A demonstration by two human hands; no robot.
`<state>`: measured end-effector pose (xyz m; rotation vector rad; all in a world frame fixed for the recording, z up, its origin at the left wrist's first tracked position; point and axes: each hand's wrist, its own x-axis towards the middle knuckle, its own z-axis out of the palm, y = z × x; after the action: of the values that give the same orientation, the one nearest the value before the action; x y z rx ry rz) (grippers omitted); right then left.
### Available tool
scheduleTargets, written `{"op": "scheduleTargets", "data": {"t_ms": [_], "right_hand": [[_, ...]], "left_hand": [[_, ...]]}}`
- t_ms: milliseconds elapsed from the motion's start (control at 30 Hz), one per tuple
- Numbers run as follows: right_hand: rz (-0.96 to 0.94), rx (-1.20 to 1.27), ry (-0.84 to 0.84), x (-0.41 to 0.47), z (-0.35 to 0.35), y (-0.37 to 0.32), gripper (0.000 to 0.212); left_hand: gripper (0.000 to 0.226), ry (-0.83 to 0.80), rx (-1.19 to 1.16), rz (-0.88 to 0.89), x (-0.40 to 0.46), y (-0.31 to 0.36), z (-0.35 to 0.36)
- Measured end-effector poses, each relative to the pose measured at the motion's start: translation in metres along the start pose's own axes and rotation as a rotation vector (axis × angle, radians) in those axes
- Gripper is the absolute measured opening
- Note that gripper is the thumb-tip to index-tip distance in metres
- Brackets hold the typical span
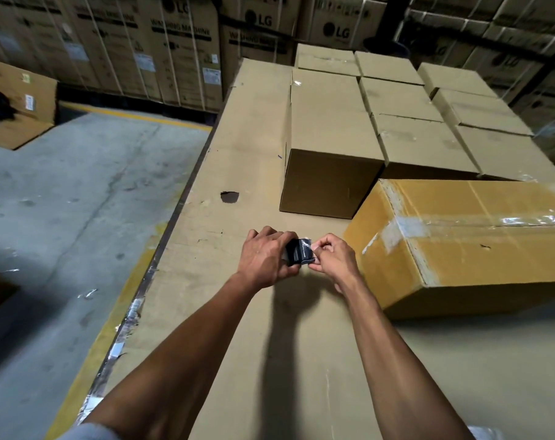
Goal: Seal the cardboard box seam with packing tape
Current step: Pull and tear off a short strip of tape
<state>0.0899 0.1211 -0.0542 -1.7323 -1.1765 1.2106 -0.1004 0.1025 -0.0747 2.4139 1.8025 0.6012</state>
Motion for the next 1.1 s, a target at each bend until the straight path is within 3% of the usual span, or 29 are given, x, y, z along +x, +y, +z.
{"op": "scheduleTargets", "data": {"t_ms": [333, 533, 767, 1100], "right_hand": [[0.092, 0.241, -0.072, -0.016, -0.017, -0.018, 0.010], [0.148, 0.326, -0.112, -0.021, -0.025, -0.021, 0.013], [-0.044, -0.009, 0.004, -0.005, -0.024, -0.033, 0.012], [-0.049, 0.016, 0.046, -0.005, -0.016, -0.037, 0.013]], "left_hand": [[0.069, 0.055, -0.005, 0.053, 0.003, -0.001, -0.013], [0.070, 0.041, -0.006, 0.068, 0.006, 0.001, -0.021], [0.065, 0.053, 0.009, 0.068, 0.008, 0.003, -0.023], [0.062, 0.091, 0.057, 0.074, 0.006, 0.004, -0.025]]}}
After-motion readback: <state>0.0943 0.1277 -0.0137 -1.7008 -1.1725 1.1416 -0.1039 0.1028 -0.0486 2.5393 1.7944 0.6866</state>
